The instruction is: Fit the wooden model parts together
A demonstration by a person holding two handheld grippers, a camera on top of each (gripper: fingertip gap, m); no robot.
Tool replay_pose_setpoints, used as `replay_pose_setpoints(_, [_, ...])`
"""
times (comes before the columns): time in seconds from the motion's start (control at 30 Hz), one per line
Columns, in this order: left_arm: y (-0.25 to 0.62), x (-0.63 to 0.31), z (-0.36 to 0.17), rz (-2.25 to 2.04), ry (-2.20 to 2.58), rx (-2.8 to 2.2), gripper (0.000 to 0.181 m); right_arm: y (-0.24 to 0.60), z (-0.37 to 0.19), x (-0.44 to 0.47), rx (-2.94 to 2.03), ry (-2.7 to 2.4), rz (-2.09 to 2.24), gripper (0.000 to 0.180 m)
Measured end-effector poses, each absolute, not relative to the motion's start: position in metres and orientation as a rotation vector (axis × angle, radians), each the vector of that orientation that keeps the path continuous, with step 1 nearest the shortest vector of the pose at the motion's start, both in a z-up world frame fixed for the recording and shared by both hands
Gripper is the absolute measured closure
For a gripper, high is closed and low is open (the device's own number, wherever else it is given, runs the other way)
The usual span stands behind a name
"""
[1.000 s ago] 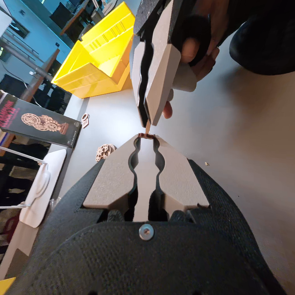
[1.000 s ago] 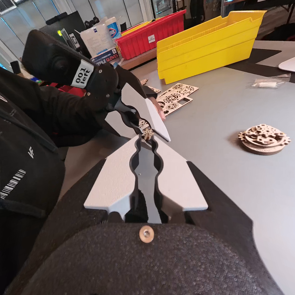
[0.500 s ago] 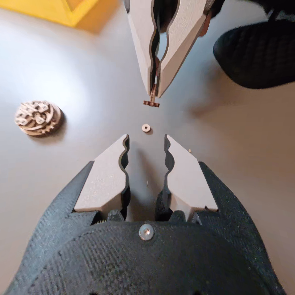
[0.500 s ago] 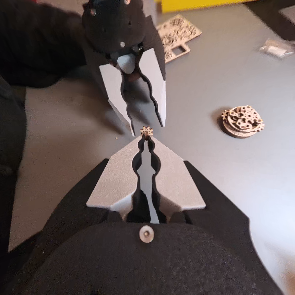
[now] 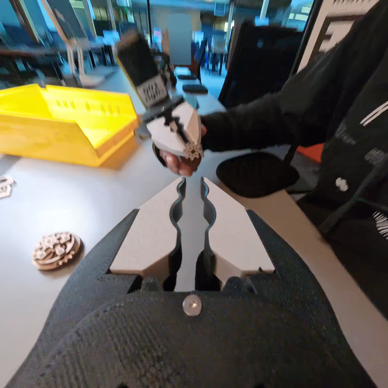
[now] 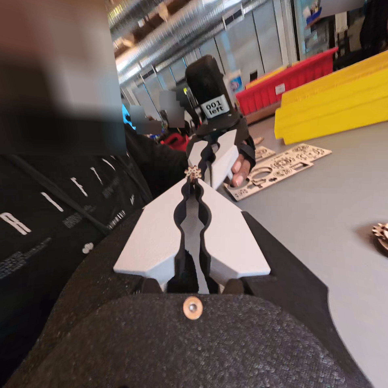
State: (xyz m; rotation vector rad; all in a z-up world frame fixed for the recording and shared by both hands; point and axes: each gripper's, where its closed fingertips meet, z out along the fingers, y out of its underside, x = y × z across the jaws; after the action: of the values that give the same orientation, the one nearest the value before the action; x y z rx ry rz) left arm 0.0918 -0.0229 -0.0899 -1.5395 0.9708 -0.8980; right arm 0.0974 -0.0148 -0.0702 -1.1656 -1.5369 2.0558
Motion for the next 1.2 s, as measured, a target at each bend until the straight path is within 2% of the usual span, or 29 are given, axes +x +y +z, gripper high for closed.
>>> replay_pose_setpoints(0.17, [-0.029,0.092,-0.057,-0.878,0.917,-1.421,0.176,-0.016,-0.055,0.101,-1.099,-1.415,2.196,0.179])
replay_pose_setpoints(0.53, [-0.028,0.091,-0.054,-0.832,0.887,-1.428,0.173,-0.025,-0.054,0.092,-1.078,-1.444,2.155,0.179])
replay_pose_setpoints(1.2, [-0.026,0.089,-0.061,-0.893,0.814,-1.485,0.174,-0.024,-0.063,0.089,-1.037,-1.583,1.584,0.179])
